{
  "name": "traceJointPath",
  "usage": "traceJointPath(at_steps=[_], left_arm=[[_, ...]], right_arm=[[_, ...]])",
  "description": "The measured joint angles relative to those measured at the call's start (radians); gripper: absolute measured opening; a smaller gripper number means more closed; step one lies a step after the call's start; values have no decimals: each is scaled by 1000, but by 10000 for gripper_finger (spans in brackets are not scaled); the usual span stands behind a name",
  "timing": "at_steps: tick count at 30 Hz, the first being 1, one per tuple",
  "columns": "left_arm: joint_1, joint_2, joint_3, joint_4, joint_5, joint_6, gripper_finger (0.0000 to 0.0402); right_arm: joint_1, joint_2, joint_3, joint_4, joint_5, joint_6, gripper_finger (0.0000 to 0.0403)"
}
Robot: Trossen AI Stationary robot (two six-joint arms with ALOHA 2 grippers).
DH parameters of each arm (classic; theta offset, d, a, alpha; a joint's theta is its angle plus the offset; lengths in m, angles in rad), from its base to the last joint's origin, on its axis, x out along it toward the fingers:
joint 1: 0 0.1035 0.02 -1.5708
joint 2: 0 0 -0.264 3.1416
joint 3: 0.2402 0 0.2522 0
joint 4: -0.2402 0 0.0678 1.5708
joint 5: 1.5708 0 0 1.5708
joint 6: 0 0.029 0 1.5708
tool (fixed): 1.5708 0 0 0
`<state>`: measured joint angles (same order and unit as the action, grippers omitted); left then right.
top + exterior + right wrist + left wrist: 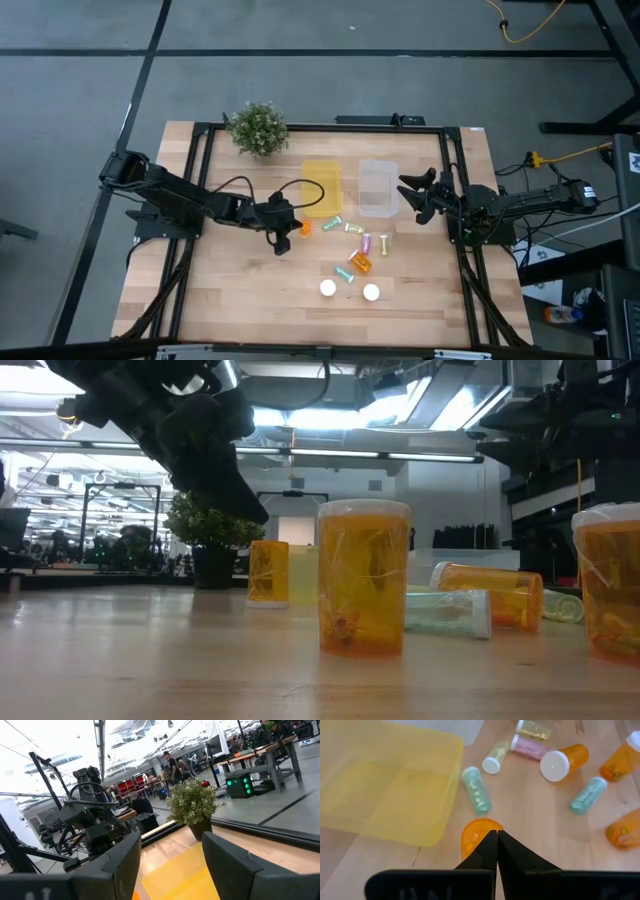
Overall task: Pick and place medicine bottles into bin by pill shape (circle, oval)
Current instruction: Put the large orange pill bottle into the transparent bin
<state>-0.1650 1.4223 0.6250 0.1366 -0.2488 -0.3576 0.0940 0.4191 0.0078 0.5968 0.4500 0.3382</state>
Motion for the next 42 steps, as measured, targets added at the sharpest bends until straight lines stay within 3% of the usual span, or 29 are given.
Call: traceJointPath(at_steps=[20,38,42], left_arm=[[1,61,2,3,18,-32,1],[-17,18,-2,-88,33,-148,1],[-26,18,-2,-21,31,-128,1]], right_arm=[[0,0,0,-2,0,0,213],[0,0,0,-40,0,1,213],[0,0,0,-45,0,1,213]])
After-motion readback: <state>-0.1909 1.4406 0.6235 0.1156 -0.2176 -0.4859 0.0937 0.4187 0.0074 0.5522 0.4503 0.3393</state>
